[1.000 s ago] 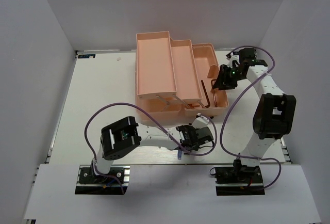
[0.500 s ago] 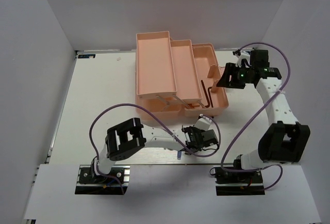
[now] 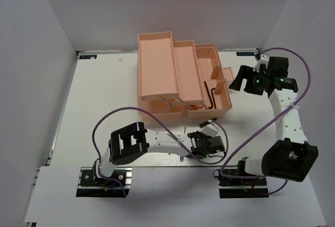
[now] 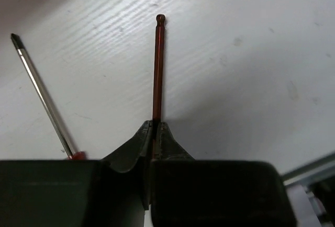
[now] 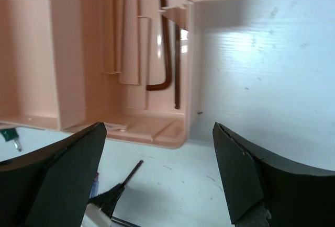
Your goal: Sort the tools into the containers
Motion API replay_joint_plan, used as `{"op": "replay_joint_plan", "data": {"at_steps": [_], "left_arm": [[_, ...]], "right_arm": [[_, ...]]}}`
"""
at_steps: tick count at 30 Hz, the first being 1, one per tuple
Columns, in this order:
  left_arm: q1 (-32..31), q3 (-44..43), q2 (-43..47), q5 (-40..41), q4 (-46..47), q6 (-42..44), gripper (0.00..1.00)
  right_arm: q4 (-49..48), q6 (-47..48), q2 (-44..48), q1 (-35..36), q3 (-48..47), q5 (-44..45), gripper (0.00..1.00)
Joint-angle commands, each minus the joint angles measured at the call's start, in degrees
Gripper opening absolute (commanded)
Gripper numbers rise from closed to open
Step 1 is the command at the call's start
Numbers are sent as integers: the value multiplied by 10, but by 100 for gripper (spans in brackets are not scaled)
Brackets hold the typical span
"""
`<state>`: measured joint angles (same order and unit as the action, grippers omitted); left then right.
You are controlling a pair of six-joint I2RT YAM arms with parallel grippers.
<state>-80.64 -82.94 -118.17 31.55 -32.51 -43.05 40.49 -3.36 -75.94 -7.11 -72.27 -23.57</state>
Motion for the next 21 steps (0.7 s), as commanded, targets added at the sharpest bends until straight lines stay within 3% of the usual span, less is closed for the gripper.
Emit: {"op": "replay_joint_plan", "data": {"at_steps": [1,7,11,14,21], "left_arm": [[-14,-1,68,-40,29,56,0],[-14,-6,159,-61,91,124,0],[2,0,199,-51,142,160,0],[21,-18,199,-46,183,195,0],[84,-148,118,-9,201,224,0]], "right_arm": [[-15,-19,30,-25,16,47,88],[-18,-38,47,-68,40,68,80],[-18,-38,57,-95,56,54,80],[-19,-38,68,-111,74,35,79],[-21,-6,99,-133,116,-24,80]]}}
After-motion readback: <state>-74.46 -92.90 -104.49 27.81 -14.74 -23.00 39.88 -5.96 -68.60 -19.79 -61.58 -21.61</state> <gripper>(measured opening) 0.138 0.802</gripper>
